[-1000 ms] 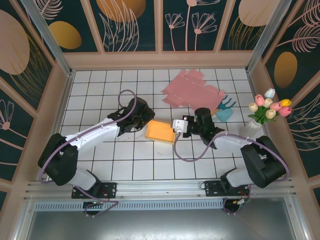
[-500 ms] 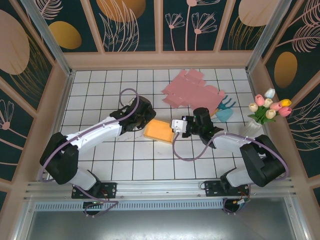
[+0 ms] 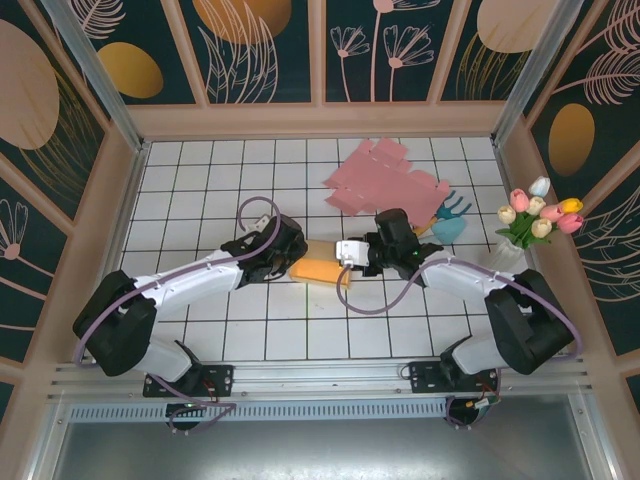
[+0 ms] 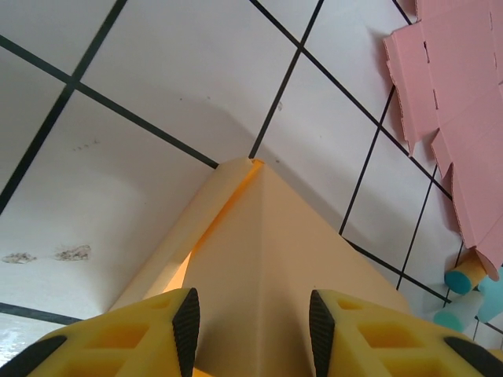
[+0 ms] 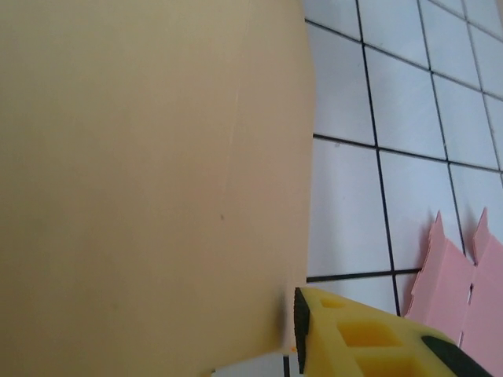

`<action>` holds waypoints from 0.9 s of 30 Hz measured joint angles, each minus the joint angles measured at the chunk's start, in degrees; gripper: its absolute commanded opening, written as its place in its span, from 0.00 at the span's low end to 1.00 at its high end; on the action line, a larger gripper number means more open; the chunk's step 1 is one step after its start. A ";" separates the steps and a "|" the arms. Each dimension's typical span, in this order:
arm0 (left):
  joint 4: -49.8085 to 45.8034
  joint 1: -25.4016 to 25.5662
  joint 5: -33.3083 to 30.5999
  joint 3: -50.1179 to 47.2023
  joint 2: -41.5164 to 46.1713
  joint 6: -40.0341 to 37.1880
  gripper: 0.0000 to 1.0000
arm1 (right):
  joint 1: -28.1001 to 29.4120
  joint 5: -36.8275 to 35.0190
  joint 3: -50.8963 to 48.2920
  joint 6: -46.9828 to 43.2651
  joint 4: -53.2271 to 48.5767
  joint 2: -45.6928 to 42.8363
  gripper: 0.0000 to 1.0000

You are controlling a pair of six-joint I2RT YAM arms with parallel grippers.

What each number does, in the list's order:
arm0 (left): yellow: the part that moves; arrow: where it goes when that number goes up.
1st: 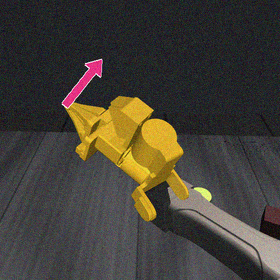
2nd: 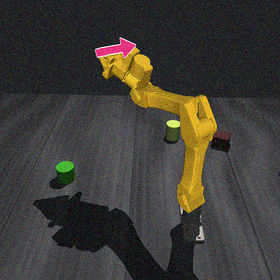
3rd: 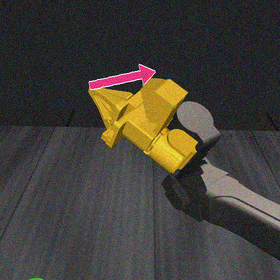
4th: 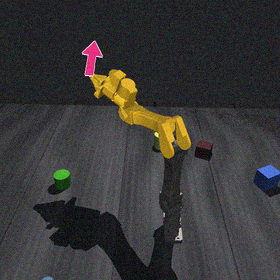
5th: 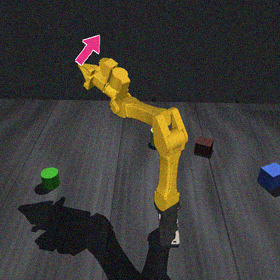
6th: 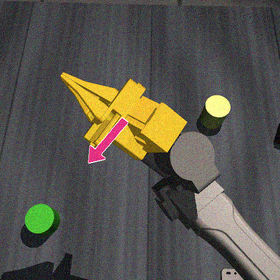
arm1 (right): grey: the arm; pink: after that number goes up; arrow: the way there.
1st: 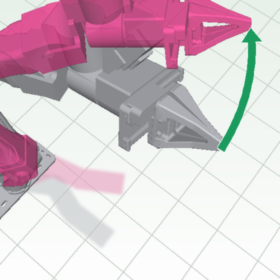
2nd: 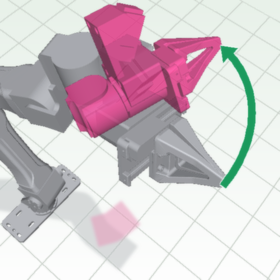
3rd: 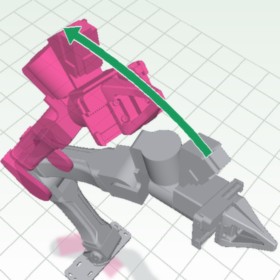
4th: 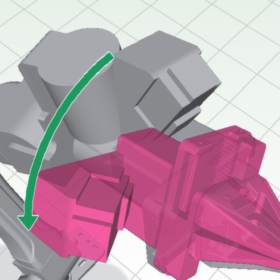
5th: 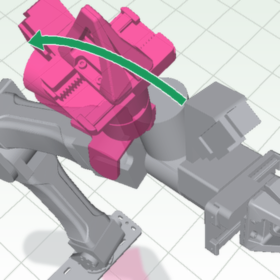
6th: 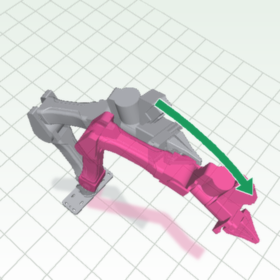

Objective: Fold the paper box

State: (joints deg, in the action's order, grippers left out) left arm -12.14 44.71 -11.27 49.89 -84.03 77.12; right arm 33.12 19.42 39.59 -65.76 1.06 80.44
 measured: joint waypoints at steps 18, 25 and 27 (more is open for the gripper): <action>0.09 0.11 -4.52 -1.05 0.17 1.75 0.43 | -0.17 -5.03 5.51 13.53 -16.35 -16.61 0.45; 0.83 0.11 -4.70 -3.67 0.22 2.60 0.41 | 0.11 -1.75 -1.40 40.46 -1.40 -23.93 0.44; 1.27 0.11 -4.70 -4.15 0.24 2.73 0.40 | 0.59 -4.96 -3.54 50.64 1.84 -23.41 0.44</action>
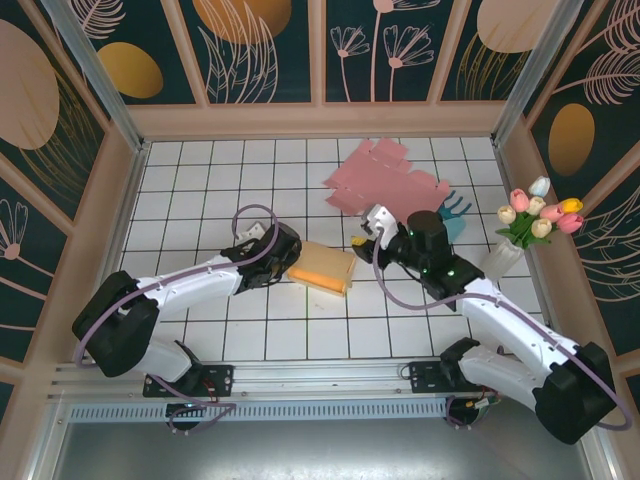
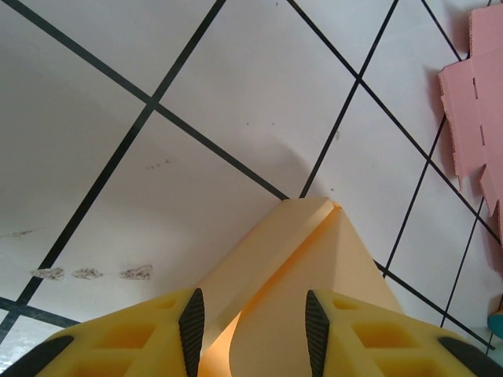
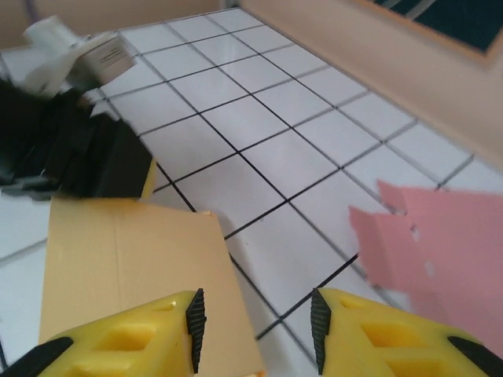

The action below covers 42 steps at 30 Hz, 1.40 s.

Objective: Fold the paper box

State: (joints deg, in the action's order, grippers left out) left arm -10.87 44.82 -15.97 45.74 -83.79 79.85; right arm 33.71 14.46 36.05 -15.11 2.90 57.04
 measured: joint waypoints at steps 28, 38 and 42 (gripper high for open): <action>-3.54 -0.02 -7.08 -0.15 -1.36 -2.45 0.59 | 10.99 -25.51 -0.46 42.66 10.40 29.77 0.58; 5.01 0.00 -3.15 -3.48 -0.90 -20.15 0.61 | 11.19 -28.09 -0.55 43.65 17.53 34.73 0.58; 9.68 0.00 0.79 -9.57 0.28 -22.84 0.62 | 11.19 -27.96 -1.46 44.94 21.46 35.93 0.58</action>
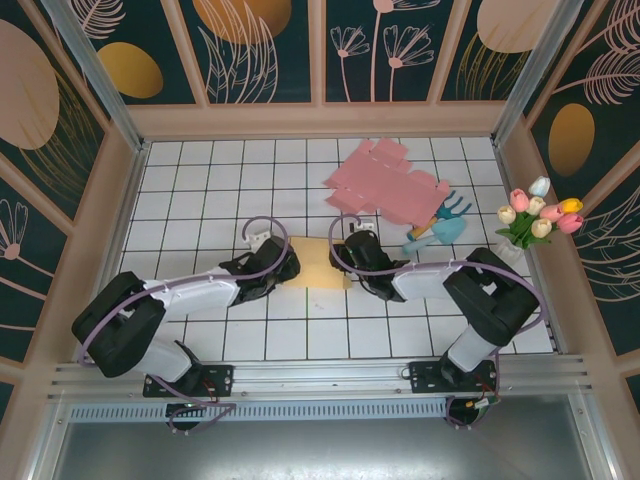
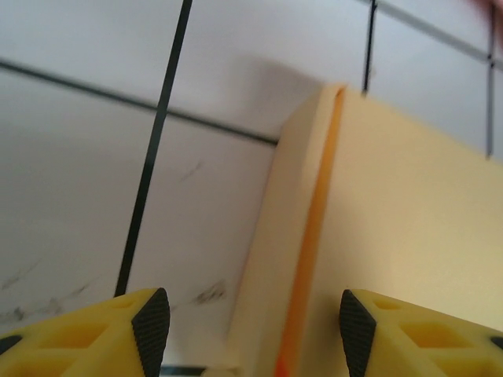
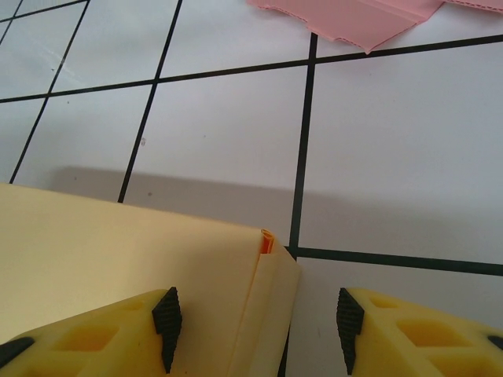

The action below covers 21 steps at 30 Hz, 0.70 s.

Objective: Fold the paper box

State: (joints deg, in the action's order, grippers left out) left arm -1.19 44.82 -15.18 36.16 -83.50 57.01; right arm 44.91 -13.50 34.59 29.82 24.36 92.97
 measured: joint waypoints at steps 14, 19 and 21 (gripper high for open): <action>-3.58 0.00 1.51 -3.43 5.38 8.52 0.64 | 0.07 0.48 -2.82 3.37 6.36 0.72 0.58; -7.61 0.00 3.02 -0.46 5.46 11.67 0.64 | 0.11 0.50 -3.45 3.58 7.37 0.68 0.58; -7.56 0.00 3.39 0.26 5.44 11.63 0.65 | 0.11 0.72 -3.80 3.56 7.98 0.68 0.57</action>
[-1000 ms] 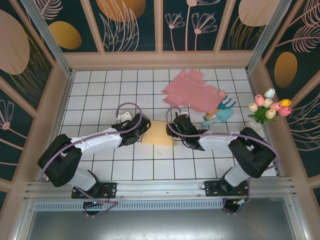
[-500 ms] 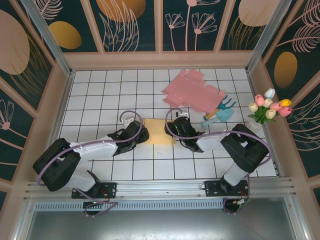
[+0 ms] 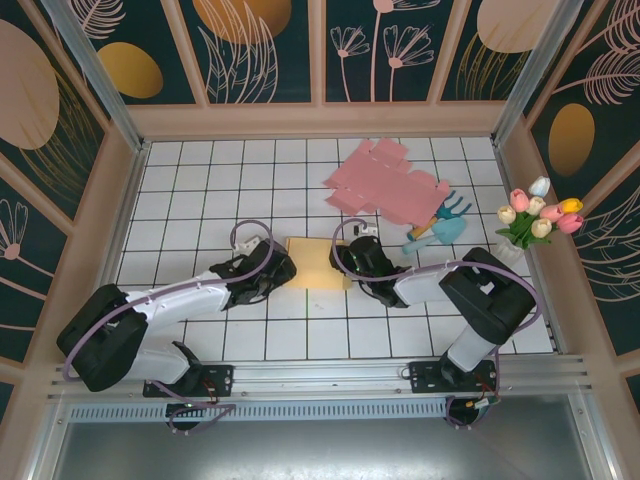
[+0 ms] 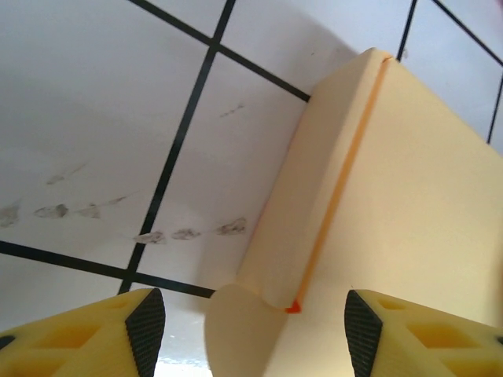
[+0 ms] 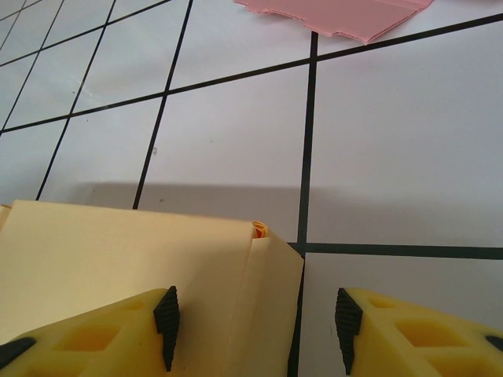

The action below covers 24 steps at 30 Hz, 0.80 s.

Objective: Fold the paper box

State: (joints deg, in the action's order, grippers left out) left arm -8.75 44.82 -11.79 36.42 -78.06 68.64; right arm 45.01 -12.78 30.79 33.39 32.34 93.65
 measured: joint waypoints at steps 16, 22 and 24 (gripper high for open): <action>3.65 -0.02 0.85 8.39 -12.94 -8.92 0.65 | 0.00 0.83 -0.57 -0.24 0.94 0.02 0.57; 2.16 0.00 0.70 8.83 -12.94 -6.10 0.66 | 0.00 0.79 -0.57 -0.26 0.92 0.02 0.57; -0.57 0.00 0.81 10.16 -12.96 -4.02 0.66 | 0.04 0.79 -0.57 -0.24 0.92 0.02 0.57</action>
State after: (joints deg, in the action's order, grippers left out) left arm -9.32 44.82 -10.98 46.59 -91.02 64.62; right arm 45.06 -11.99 30.22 33.15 33.26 93.67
